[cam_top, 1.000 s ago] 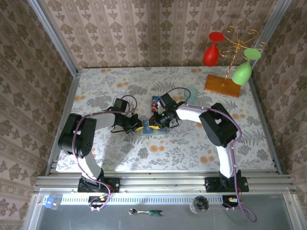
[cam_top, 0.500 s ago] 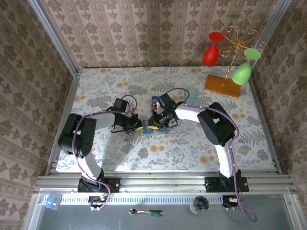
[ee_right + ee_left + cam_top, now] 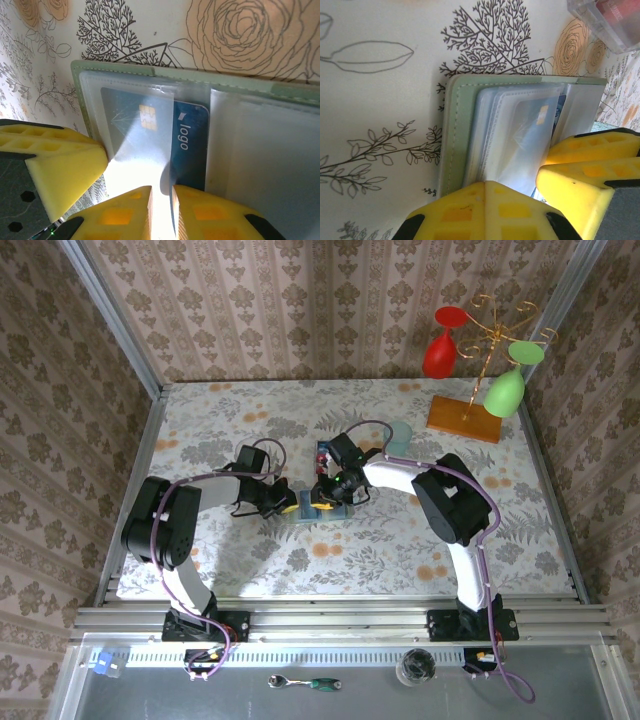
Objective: Take the credit cards out of the card holder
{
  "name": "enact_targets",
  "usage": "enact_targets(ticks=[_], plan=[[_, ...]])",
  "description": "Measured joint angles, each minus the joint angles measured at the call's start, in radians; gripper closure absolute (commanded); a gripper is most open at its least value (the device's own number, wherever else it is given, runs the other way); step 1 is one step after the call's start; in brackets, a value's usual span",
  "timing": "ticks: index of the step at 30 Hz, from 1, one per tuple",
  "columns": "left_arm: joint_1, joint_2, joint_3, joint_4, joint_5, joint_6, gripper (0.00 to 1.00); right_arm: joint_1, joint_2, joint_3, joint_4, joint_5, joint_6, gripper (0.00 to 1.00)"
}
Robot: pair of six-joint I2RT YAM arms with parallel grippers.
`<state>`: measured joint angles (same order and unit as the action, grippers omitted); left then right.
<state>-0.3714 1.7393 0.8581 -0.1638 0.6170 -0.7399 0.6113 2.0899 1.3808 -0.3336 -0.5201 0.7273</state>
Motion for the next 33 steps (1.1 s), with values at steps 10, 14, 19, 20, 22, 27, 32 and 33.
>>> enact_targets(ticks=[10, 14, 19, 20, 22, 27, 32, 33], plan=[[-0.003, -0.005, 0.045, -0.060, -0.015, 0.003, 1.00, 0.002, -0.042, -0.002, -0.015, 0.020, -0.010, 0.79], [-0.017, -0.011, 0.078, -0.076, -0.016, 0.005, 1.00, -0.002, -0.072, -0.010, -0.015, 0.029, -0.010, 0.78], [-0.040, -0.011, 0.085, -0.084, -0.016, 0.008, 1.00, -0.012, -0.084, -0.015, -0.015, 0.039, -0.010, 0.76], [-0.041, -0.011, 0.085, -0.086, -0.018, 0.008, 1.00, -0.013, -0.084, -0.016, -0.015, 0.039, -0.010, 0.76], [-0.043, -0.011, 0.085, -0.092, -0.020, 0.008, 1.00, -0.015, -0.084, -0.016, -0.015, 0.039, -0.010, 0.76], [-0.043, -0.011, 0.085, -0.095, -0.038, 0.012, 1.00, -0.016, -0.083, -0.016, -0.015, 0.039, -0.010, 0.76], [-0.043, 0.000, 0.085, -0.095, -0.043, 0.016, 1.00, -0.016, -0.080, -0.016, -0.015, 0.039, -0.010, 0.75], [-0.043, 0.006, 0.085, -0.095, -0.043, 0.016, 1.00, -0.016, -0.079, -0.016, -0.015, 0.039, -0.010, 0.75]])
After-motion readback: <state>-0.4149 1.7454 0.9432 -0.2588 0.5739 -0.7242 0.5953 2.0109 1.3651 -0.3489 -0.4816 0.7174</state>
